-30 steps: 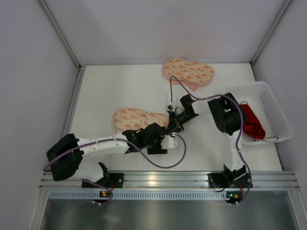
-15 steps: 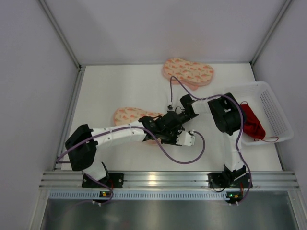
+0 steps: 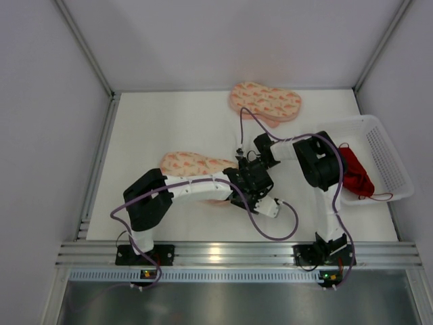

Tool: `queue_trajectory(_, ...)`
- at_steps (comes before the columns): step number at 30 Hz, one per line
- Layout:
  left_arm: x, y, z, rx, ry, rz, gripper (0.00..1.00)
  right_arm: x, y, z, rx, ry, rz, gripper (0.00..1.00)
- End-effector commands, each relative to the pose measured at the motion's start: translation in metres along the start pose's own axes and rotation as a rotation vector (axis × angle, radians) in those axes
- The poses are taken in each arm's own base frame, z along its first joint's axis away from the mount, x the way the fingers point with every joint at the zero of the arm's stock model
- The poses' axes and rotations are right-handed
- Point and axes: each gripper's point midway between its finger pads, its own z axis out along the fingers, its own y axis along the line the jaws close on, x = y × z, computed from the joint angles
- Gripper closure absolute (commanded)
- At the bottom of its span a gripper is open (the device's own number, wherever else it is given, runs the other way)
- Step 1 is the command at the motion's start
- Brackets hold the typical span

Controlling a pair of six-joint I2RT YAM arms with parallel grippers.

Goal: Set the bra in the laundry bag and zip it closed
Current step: Zip the zipper on the laundry bag.

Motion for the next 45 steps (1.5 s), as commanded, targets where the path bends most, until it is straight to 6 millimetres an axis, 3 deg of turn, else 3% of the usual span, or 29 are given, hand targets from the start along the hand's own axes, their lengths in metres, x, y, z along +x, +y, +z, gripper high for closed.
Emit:
queue_trajectory(1, 0.006, 0.021, -0.004, -0.073, 0.069, 0.043, 0.48, 0.005, -0.005, 0.006, -0.002, 0.027, 0.064, 1.00)
queue_trajectory(10, 0.021, 0.011, 0.001, -0.065, 0.118, 0.064, 0.70, 0.006, -0.003, 0.005, -0.007, 0.029, 0.061, 1.00)
queue_trajectory(16, 0.027, -0.007, -0.006, -0.037, 0.094, 0.039, 1.00, 0.006, -0.002, 0.005, -0.003, 0.026, 0.053, 1.00)
queue_trajectory(22, 0.018, -0.027, -0.022, -0.014, 0.011, 0.009, 1.00, 0.002, -0.006, 0.004, 0.013, 0.016, 0.053, 1.00)
queue_trajectory(29, 0.013, -0.067, -0.031, 0.094, -0.083, -0.046, 1.00, -0.007, -0.010, -0.006, 0.022, -0.022, 0.056, 1.00)
queue_trajectory(37, 0.047, -0.116, -0.027, 0.183, -0.033, -0.086, 1.00, -0.016, -0.019, -0.024, 0.075, -0.060, 0.032, 1.00)
queue_trajectory(45, 0.070, -0.152, -0.030, 0.226, -0.014, -0.161, 1.00, -0.032, -0.028, -0.037, 0.168, -0.096, -0.023, 1.00)
